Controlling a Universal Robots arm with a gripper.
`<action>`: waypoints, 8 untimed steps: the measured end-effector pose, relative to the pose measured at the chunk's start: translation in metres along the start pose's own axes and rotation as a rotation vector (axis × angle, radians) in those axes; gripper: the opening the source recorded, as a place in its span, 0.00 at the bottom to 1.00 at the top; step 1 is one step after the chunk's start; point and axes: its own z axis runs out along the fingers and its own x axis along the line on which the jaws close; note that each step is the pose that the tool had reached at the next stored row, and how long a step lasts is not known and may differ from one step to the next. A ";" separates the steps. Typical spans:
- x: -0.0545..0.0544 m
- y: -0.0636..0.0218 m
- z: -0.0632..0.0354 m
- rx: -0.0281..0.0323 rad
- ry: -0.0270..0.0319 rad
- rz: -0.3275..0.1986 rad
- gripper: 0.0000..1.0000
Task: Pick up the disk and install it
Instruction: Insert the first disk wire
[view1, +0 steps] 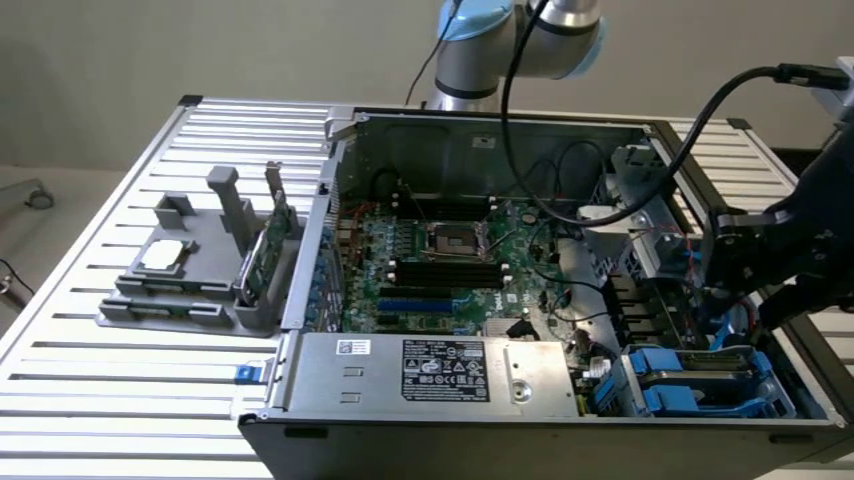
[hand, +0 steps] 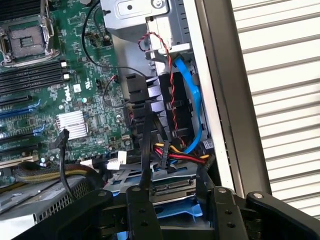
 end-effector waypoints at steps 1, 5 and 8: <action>0.001 -0.0003 0.0000 -0.0001 0.0000 0.001 0.46; 0.007 -0.0017 -0.0002 0.0000 -0.0010 0.007 0.39; 0.014 -0.0032 -0.0003 -0.0001 -0.0024 0.016 0.39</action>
